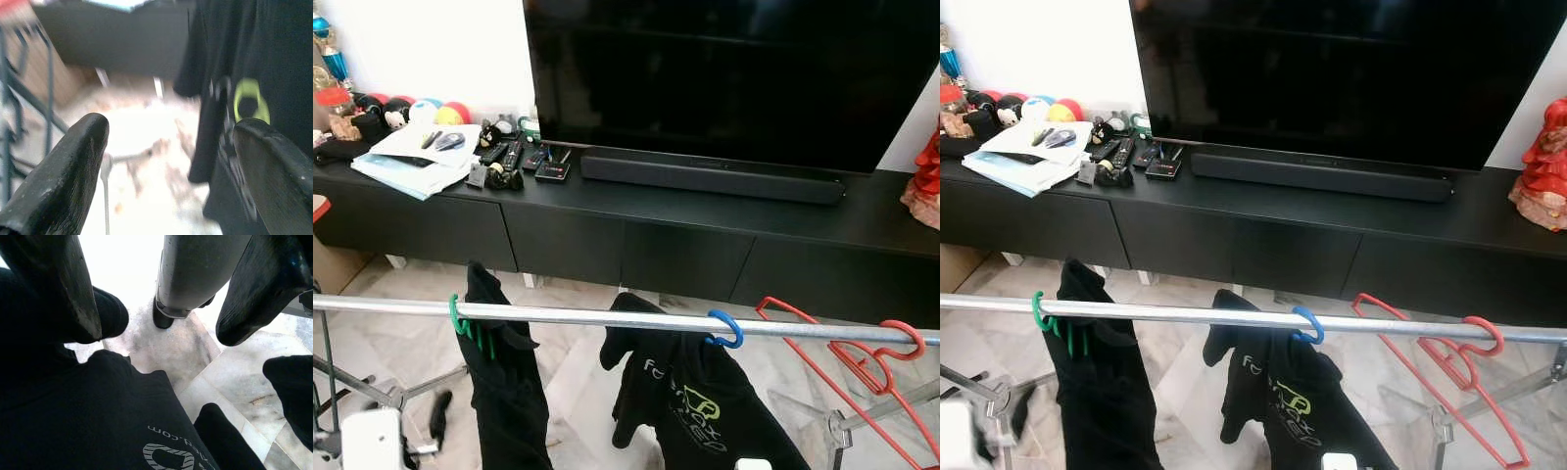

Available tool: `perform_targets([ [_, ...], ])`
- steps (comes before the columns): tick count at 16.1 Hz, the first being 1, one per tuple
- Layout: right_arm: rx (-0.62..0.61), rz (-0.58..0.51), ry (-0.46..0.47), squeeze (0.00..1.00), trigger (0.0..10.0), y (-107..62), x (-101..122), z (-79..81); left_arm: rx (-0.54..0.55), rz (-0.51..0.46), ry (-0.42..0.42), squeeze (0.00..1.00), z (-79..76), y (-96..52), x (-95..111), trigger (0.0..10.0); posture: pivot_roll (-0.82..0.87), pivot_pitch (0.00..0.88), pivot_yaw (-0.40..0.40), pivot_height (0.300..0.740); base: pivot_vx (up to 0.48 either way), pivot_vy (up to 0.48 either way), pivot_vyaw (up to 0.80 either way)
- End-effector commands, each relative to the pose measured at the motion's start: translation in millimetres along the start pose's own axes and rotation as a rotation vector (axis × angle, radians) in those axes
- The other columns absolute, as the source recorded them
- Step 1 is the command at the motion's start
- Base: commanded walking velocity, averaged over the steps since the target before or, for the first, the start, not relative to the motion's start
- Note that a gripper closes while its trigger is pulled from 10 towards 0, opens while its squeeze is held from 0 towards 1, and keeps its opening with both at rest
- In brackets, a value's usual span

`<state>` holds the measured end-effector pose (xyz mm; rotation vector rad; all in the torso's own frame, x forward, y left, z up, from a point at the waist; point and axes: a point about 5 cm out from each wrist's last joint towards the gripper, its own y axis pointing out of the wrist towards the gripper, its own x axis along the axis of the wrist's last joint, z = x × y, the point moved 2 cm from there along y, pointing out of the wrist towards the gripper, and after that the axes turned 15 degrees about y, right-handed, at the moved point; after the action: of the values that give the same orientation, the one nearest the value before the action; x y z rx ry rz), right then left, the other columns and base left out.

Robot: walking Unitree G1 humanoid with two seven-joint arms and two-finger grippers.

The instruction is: Hang hanger

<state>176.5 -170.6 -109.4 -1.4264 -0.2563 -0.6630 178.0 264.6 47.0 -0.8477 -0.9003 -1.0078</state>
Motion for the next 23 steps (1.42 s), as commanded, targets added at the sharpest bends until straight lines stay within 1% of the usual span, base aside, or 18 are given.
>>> perform_targets([
  [1,-0.005,0.002,0.005,0.00,10.0,-0.3,-2,0.0,-0.030,0.077,0.048,0.00,-5.1,-3.8,-21,10.0,0.03,0.049,-0.003,0.721,0.000,0.000,0.00],
  [3,-0.006,0.001,0.010,0.00,10.0,-0.3,-2,0.7,-0.033,0.128,0.037,0.00,-6.1,-5.2,-35,10.0,0.03,0.055,-0.001,0.721,0.000,0.000,0.00],
  [4,-0.007,0.002,0.013,0.00,10.0,-0.2,-3,1.4,-0.082,0.220,0.044,0.00,-12.7,-7.5,-58,10.0,0.04,0.055,0.000,0.721,0.000,0.000,0.00],
  [5,-0.006,0.004,0.013,0.00,10.0,-0.1,-3,1.9,-0.128,0.284,0.050,0.00,-18.8,-8.3,-73,10.0,0.03,0.059,0.000,0.721,0.000,0.000,0.00],
  [6,-0.007,0.004,0.018,0.00,10.0,0.0,-3,2.6,-0.195,0.379,0.095,0.00,-27.7,-10.0,-95,10.0,0.03,0.057,0.002,0.721,0.000,0.000,0.00],
  [7,-0.008,0.003,0.020,0.00,10.0,0.0,-3,2.7,-0.202,0.411,0.085,0.00,-30.1,-10.5,-102,10.0,0.03,0.057,0.002,0.721,0.000,0.000,0.00],
  [9,-0.008,-0.001,0.020,0.00,10.0,0.2,-2,2.6,-0.260,0.478,0.105,0.00,-41.5,-12.8,-116,10.0,0.03,0.059,-0.002,0.721,0.000,0.000,0.00],
  [10,-0.015,-0.024,0.020,0.00,10.0,0.0,1,2.3,-0.287,0.542,0.110,0.00,-49.0,-16.0,-127,10.0,0.03,0.062,-0.009,0.721,0.000,0.000,0.00],
  [11,-0.029,-0.046,0.018,0.00,10.0,-0.2,2,1.4,-0.298,0.572,0.121,0.00,-51.7,-18.3,-132,10.0,0.02,0.061,-0.014,0.721,0.000,0.000,0.00],
  [13,-0.036,-0.112,0.013,0.00,10.0,-1.3,8,1.7,-0.303,0.596,0.110,0.00,-55.4,-19.1,-136,10.0,-0.02,0.064,-0.018,0.721,0.000,0.000,0.00],
  [14,0.011,-0.130,0.012,0.00,10.0,-1.6,10,5.2,-0.348,0.593,0.130,0.00,-63.6,-18.5,-136,10.0,-0.03,0.069,-0.025,0.721,0.000,0.000,0.00],
  [16,0.037,-0.123,-0.008,0.00,10.0,-1.6,10,7.0,-0.365,0.581,0.135,0.00,-69.5,-14.6,-134,10.0,-0.04,0.067,-0.038,0.721,0.000,0.000,0.00],
  [17,0.103,-0.215,-0.037,0.00,10.0,-3.8,36,4.1,-0.371,0.573,0.129,0.00,-72.6,-10.0,-131,10.0,-0.04,0.069,-0.039,0.721,0.000,0.000,0.00],
  [18,0.105,-0.135,-0.078,0.00,10.0,-2.6,28,0.7,-0.379,0.573,0.133,0.00,-74.2,-9.1,-131,10.0,-0.06,0.069,-0.043,0.721,0.000,0.000,0.00],
  [19,0.123,-0.046,-0.136,0.00,10.0,-3.1,15,-2.7,-0.389,0.571,0.135,0.00,-76.0,-8.2,-130,10.0,-0.06,0.070,-0.044,0.721,0.000,0.000,0.00],
  [20,0.135,0.000,-0.132,0.00,10.0,-7.0,1,-10.0,-0.397,0.568,0.137,0.00,-77.2,-7.4,-130,10.0,-0.06,0.071,-0.045,0.721,0.000,0.000,0.00],
  [21,0.139,0.019,-0.142,0.00,10.0,-9.3,-4,-15.2,-0.398,0.569,0.137,0.00,-77.5,-7.4,-130,10.0,-0.06,0.072,-0.045,0.721,0.000,0.000,0.00],
  [23,0.124,0.048,-0.126,0.00,10.0,-13.8,-14,-27.1,-0.411,0.575,0.139,0.00,-80.1,-8.8,-131,10.0,-0.07,0.073,-0.045,0.721,0.000,0.000,0.00],
])
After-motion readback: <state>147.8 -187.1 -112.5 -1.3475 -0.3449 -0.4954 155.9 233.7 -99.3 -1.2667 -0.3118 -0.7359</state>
